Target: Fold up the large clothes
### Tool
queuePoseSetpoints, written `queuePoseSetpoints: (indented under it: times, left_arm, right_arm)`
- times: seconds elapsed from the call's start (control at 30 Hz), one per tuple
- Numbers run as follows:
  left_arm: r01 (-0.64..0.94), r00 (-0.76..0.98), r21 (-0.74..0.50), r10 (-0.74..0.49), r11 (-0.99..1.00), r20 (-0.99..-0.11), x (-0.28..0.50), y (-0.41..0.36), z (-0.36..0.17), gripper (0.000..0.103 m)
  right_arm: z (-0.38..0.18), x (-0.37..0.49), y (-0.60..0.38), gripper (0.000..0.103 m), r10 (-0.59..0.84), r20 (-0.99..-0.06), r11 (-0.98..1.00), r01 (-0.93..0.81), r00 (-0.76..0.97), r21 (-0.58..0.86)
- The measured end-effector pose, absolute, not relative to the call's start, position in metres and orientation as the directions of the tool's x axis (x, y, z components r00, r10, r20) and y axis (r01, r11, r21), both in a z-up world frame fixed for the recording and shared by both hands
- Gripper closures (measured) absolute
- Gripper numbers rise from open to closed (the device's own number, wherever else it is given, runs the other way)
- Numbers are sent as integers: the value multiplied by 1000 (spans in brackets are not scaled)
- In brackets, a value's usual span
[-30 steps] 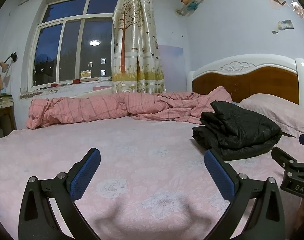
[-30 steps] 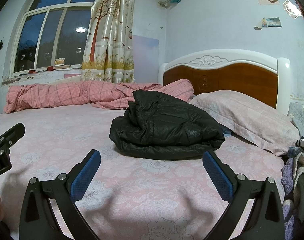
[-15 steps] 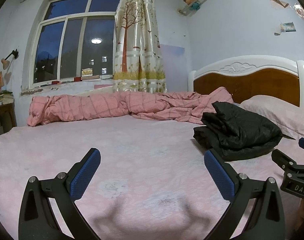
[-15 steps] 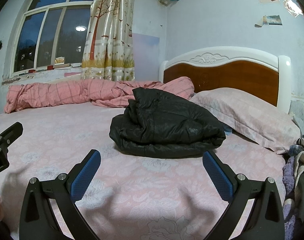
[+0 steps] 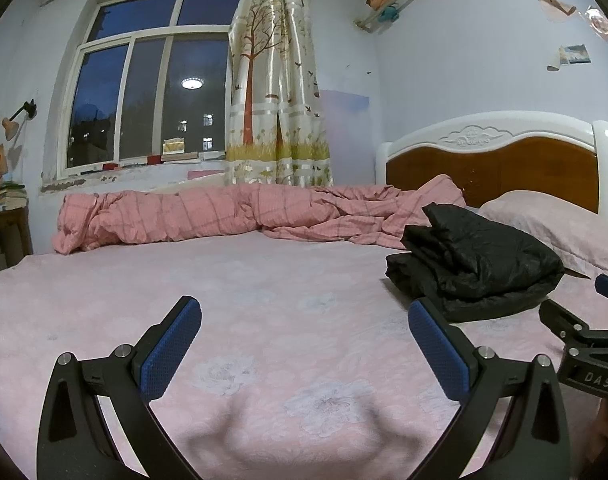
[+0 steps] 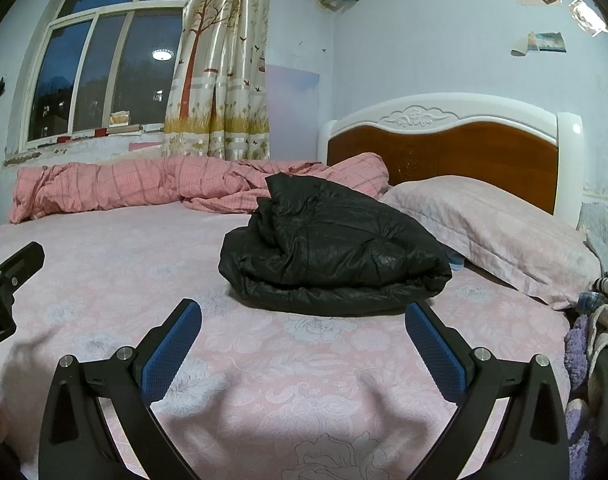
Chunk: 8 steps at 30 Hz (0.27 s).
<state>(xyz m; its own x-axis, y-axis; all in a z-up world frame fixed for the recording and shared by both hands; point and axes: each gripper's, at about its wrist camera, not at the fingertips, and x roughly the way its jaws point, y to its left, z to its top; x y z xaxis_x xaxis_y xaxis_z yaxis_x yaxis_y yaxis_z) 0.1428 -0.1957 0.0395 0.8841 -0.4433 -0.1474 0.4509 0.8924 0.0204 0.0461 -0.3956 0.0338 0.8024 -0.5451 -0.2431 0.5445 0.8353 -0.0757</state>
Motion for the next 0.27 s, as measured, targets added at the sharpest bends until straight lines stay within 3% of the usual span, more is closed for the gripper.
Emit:
queuePoseSetpoints:
  times: [0.27]
  left_arm:
    - [450, 884, 4, -444, 893, -144, 144, -190, 40, 0]
  right_arm:
    - [32, 59, -395, 0, -552, -278, 832, 541, 786, -123]
